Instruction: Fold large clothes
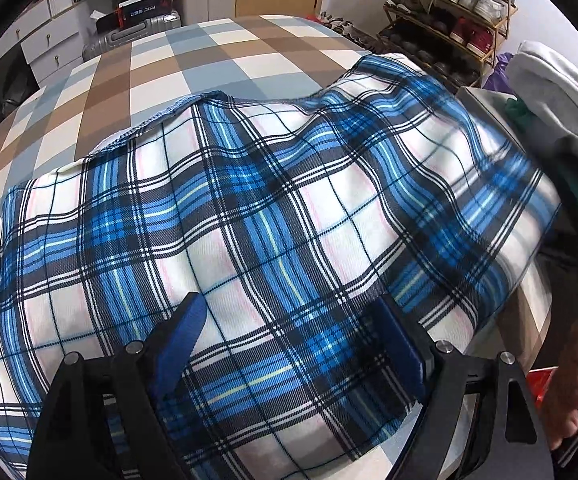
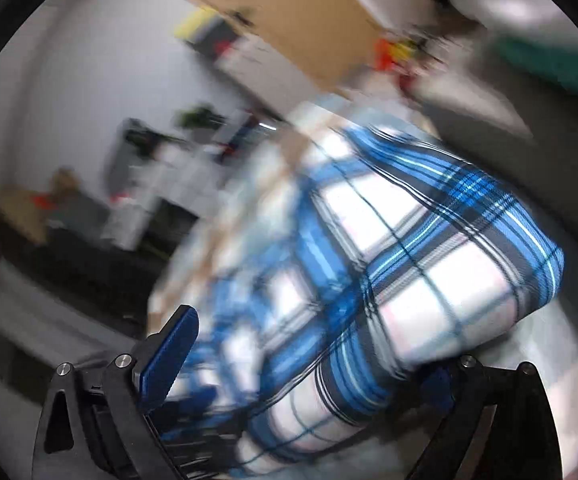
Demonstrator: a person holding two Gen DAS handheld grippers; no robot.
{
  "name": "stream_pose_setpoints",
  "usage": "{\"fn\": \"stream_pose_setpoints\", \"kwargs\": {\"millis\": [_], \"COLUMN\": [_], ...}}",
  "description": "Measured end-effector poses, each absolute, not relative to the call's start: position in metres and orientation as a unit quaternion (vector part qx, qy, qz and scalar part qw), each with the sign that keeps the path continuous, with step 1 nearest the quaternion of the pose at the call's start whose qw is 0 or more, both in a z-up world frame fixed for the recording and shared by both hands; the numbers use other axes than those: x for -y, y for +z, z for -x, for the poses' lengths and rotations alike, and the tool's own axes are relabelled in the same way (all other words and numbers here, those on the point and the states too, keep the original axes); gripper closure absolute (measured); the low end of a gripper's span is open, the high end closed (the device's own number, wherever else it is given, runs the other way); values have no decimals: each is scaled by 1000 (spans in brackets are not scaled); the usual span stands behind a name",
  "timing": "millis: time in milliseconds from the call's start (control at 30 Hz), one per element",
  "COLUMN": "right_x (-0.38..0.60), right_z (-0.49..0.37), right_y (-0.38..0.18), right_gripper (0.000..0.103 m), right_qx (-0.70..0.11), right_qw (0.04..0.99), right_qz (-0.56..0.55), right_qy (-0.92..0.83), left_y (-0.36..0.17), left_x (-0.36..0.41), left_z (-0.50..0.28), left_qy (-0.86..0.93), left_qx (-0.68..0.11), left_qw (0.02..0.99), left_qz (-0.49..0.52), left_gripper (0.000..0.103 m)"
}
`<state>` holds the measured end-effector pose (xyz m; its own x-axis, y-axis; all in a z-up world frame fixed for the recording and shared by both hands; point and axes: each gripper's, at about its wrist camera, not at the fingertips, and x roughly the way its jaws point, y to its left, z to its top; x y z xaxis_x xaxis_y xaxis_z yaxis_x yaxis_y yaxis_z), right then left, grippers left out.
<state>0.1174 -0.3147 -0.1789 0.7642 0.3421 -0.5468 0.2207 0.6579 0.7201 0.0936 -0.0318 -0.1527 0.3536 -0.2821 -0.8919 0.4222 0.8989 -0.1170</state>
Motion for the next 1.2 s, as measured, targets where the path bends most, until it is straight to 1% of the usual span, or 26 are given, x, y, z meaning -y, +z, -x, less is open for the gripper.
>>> {"fn": "stream_pose_setpoints", "kwargs": {"millis": [33,67,100,133,267,300,367,400,433,467,500,533,633,767,867,933,1033,1100,1200], "right_x": [319,325,328,332,336,341,339,338,336,335,335,332,315,299,298,296,294,295,290], "right_z": [-118,-119,-121,-123,-130,-126,-126,-127,-126,-125,-123,-120,-113,-113,-115,-115,-119,-118,-123], "right_y": [-187,-194,-196,-195,-196,-196,-196,-195,-193,-190,-186,-179,-162,-141,-126,-109,-89,-80,-82], "right_gripper": [16,22,32,34,37,41,45,57,63,66,78,84,89,91,91,92,92,92,92], "right_qx": [-352,-364,-371,-375,-395,-393,-396,-398,-398,-393,-384,-373,-349,-334,-328,-324,-323,-324,-325], "right_qw": [831,819,815,818,820,822,829,832,840,848,857,869,907,930,939,945,946,946,945], "right_qz": [-429,-443,-445,-437,-413,-410,-394,-385,-367,-355,-343,-322,-233,-151,-104,-49,-13,10,18], "right_qy": [28,12,0,-9,-31,-35,-35,-38,-39,-38,-41,-40,-36,-18,-14,-20,-24,-25,-22], "left_y": [-153,-153,-152,-152,-152,-152,-152,-152,-152,-152,-152,-152,-152,-152,-151,-151,-145,-136,-124], "left_x": [32,32,32,31,31,31,31,32,32,32,33,33,32,32,39,51,62,51,25], "left_z": [-91,-91,-91,-91,-91,-91,-90,-90,-90,-90,-89,-90,-90,-90,-93,-96,-103,-108,-111], "left_qy": [-214,-215,-215,-215,-218,-218,-216,-216,-216,-215,-214,-214,-215,-209,-213,-234,-277,-277,-235], "left_qx": [-526,-525,-526,-526,-527,-527,-527,-526,-526,-526,-525,-525,-525,-522,-522,-522,-543,-559,-533], "left_qw": [821,821,820,820,819,819,820,820,820,820,821,821,821,825,826,820,792,778,808], "left_qz": [-67,-67,-66,-65,-64,-64,-65,-66,-66,-66,-66,-66,-60,-51,-25,-1,30,74,85], "left_gripper": [21,21,21,21,21,21,21,21,21,21,21,21,21,21,21,21,21,21,21]}}
